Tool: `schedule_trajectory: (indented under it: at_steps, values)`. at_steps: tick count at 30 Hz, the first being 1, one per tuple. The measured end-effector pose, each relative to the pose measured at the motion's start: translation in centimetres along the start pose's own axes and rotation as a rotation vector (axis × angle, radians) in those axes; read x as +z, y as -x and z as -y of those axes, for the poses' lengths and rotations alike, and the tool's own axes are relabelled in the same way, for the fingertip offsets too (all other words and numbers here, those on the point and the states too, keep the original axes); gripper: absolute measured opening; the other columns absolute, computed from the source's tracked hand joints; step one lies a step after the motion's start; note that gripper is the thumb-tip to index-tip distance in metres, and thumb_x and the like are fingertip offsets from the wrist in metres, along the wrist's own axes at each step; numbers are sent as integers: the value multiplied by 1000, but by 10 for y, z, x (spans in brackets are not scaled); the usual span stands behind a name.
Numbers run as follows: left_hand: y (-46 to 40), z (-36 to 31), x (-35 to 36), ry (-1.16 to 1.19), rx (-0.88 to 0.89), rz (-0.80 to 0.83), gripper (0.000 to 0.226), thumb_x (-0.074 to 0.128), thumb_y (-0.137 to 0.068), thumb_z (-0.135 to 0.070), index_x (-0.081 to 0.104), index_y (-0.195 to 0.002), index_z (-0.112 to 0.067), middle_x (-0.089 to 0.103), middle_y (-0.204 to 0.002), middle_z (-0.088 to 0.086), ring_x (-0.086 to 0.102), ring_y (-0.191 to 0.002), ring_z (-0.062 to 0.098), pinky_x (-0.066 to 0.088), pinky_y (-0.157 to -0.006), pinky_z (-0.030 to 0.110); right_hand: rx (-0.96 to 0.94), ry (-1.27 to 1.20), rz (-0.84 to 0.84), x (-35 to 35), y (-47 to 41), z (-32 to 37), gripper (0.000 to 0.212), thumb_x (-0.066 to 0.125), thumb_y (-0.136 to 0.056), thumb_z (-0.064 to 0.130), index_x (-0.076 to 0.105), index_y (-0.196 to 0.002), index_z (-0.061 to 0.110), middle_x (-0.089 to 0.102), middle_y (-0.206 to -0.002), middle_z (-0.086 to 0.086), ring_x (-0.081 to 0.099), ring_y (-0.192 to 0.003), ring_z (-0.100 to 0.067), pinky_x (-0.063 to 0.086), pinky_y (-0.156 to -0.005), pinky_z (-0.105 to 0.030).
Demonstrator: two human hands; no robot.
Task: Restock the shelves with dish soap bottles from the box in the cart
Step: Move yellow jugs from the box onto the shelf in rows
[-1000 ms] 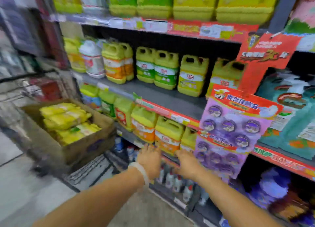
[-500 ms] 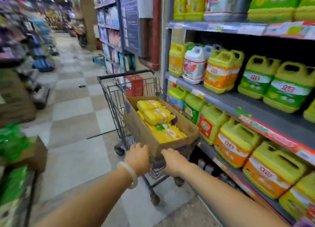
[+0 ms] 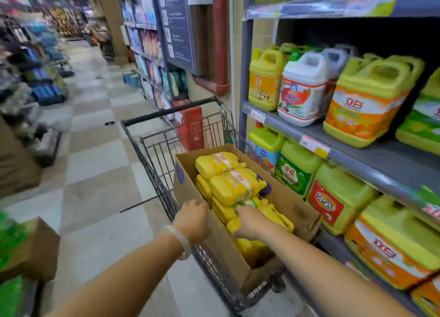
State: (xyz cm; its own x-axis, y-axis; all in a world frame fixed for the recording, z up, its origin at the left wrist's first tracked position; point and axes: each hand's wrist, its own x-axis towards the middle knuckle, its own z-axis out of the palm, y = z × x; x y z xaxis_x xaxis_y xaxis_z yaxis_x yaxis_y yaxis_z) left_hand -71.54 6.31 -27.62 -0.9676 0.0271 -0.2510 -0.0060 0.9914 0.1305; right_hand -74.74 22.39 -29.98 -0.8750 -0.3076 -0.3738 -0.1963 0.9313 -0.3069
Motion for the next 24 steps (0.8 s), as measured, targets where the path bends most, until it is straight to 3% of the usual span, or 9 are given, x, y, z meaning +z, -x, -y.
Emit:
schedule_trajectory:
  at_steps: [7, 12, 18, 21, 24]
  values:
    - [-100, 13, -13, 41, 42, 66, 49, 59, -85, -33, 46, -128, -14, 45, -133, 10, 41, -126, 31, 39, -105, 41, 89, -81, 40, -15, -71, -21, 74, 73, -78, 38, 39, -137, 10, 38, -145, -13, 39, -132, -31, 38, -108, -40]
    - [-167, 5, -10, -26, 123, 166, 63, 60, -86, -36, 35, -140, -14, 36, -143, 11, 33, -133, 32, 36, -108, 42, 195, -160, 71, -12, -102, -47, 83, 71, -81, 33, 24, -147, 13, 32, -149, -10, 35, -135, -28, 33, -107, -33]
    - [-265, 8, -5, -90, 257, 269, 66, 61, -86, -40, 34, -139, -12, 41, -139, 11, 39, -130, 30, 35, -107, 37, 421, -289, 121, -15, -161, -67, 65, 70, -81, 35, 40, -135, 14, 44, -138, -11, 44, -125, -28, 38, -99, -34]
    - [-307, 14, -2, -76, 299, 373, 68, 60, -87, -40, 32, -140, -9, 40, -141, 11, 36, -133, 29, 30, -109, 36, 498, -466, 77, -17, -188, -61, 66, 66, -86, 33, 33, -140, 13, 39, -143, -3, 40, -130, -25, 34, -99, -28]
    - [-343, 18, 3, 13, 329, 456, 65, 62, -85, -38, 36, -138, -12, 45, -137, 10, 39, -130, 28, 32, -106, 34, 653, -731, 4, -13, -219, -58, 74, 60, -88, 42, 22, -144, 11, 36, -146, -7, 40, -131, -25, 37, -95, -26]
